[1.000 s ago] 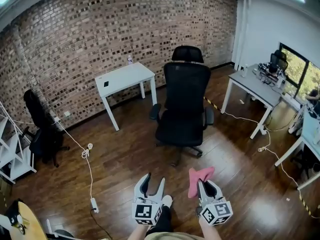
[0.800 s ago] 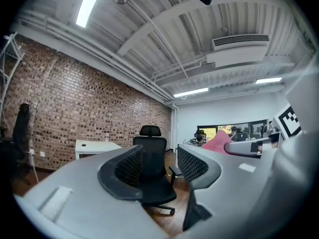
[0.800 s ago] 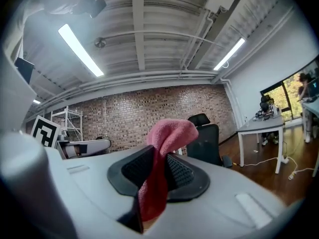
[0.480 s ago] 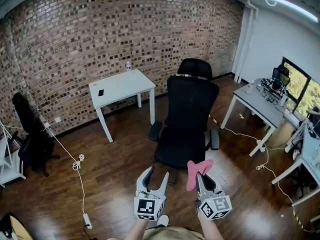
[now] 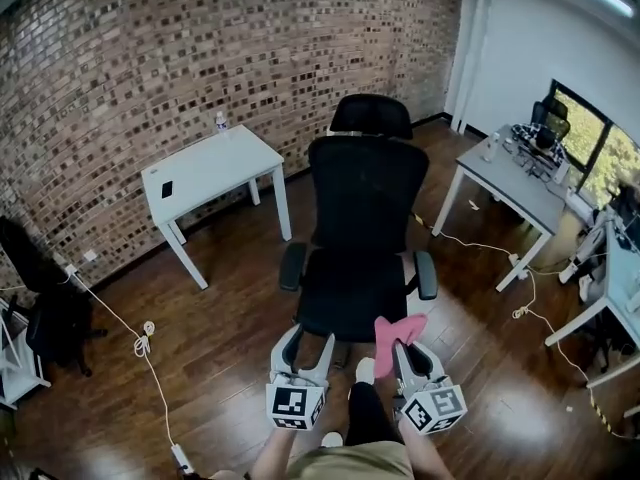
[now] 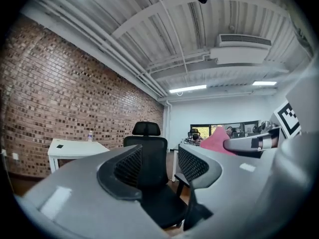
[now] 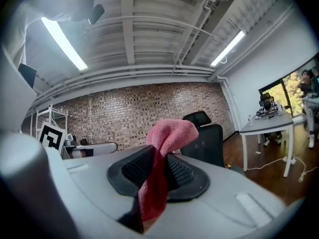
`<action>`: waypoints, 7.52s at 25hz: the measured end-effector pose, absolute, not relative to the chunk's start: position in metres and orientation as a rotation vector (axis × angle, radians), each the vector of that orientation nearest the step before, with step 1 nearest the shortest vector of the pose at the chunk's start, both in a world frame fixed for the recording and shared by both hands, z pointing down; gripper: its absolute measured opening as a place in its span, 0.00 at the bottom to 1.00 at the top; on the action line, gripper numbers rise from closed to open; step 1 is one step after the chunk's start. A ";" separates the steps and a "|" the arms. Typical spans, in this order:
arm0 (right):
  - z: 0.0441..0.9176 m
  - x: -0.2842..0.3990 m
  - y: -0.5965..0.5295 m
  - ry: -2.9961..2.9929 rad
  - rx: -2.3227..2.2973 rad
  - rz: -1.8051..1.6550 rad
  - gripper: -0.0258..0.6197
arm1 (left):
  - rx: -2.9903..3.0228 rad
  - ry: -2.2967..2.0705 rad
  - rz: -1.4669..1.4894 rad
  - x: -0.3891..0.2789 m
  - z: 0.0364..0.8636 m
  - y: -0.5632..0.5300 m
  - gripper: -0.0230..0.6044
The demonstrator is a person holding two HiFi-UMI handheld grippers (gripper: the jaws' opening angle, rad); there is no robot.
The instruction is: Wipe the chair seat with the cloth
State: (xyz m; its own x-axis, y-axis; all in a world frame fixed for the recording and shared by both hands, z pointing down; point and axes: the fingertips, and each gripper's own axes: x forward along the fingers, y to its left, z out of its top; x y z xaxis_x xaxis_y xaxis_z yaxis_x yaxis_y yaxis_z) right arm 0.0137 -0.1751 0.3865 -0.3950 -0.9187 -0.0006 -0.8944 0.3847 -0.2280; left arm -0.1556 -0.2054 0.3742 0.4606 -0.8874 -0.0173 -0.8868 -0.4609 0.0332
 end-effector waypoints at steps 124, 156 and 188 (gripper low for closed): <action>0.992 0.137 -0.655 2.716 -2.338 -1.764 0.16 | 2.420 -1.219 0.377 -0.114 0.676 -0.718 0.38; 0.970 0.121 -0.622 2.605 -2.304 -1.749 0.16 | 2.409 -1.344 0.407 -0.165 0.643 -0.718 0.38; 0.987 0.078 -0.582 2.837 -2.061 -1.606 0.16 | 2.394 -1.320 0.447 -0.172 0.659 -0.693 0.38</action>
